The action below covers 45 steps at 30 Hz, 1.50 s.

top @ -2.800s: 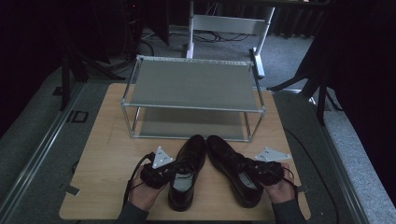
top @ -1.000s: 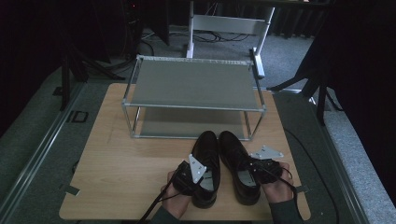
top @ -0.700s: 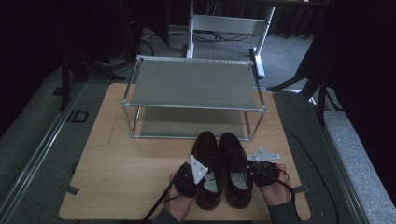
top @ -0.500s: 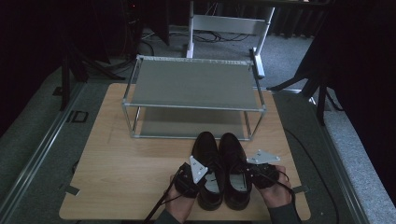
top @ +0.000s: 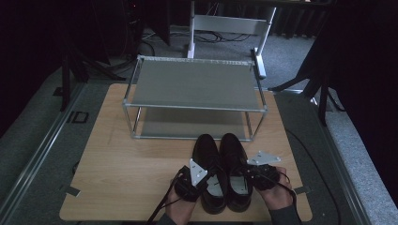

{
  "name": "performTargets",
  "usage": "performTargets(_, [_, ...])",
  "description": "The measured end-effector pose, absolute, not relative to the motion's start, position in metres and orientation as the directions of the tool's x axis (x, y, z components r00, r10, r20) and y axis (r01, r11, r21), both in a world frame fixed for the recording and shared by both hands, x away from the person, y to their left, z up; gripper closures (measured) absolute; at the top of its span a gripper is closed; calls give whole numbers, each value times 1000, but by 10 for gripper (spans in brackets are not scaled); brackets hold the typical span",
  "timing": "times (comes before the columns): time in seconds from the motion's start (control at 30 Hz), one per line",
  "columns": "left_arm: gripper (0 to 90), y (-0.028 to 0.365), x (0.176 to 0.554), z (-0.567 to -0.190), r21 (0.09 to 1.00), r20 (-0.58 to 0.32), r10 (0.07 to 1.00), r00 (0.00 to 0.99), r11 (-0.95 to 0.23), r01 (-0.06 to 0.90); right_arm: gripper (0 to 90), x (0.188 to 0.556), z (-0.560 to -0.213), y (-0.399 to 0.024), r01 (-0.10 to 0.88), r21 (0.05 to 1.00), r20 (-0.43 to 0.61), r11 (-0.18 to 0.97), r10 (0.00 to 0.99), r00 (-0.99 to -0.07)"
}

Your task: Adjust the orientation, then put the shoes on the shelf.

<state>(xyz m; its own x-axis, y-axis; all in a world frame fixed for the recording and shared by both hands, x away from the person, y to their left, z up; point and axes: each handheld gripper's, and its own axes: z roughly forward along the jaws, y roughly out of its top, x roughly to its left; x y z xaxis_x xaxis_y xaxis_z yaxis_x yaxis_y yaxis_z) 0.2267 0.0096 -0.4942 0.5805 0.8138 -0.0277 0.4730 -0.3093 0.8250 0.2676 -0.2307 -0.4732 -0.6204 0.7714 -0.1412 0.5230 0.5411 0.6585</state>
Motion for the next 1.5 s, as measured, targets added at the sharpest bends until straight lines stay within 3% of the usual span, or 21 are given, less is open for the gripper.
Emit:
performTargets(0.13, [630, 19, 227, -494, 829, -59, 798, 600, -296, 475, 674, 268, -475, -239, 552, 658, -85, 513, 778, -622])
performTargets(0.33, [544, 32, 223, -482, 855, -84, 775, 626, -266, 445, 559, 264, -467, -245, 569, 677, -34, 467, 792, -610])
performTargets(0.67, [513, 61, 225, -468, 876, -68, 797, 600, -240, 419, 463, 252, -449, -251, 564, 740, 33, 365, 819, -573])
performTargets(0.77, [513, 68, 227, -466, 879, -69, 807, 586, -229, 418, 509, 247, -442, -250, 566, 763, 77, 312, 826, -558])
performTargets(1.03, [514, 80, 228, -465, 881, -62, 823, 565, -220, 418, 533, 237, -450, -218, 642, 684, 92, 346, 832, -547])
performTargets(1.5, [513, 82, 229, -467, 882, -53, 828, 559, -224, 415, 466, 229, -462, -181, 745, 601, 121, 289, 889, -443])
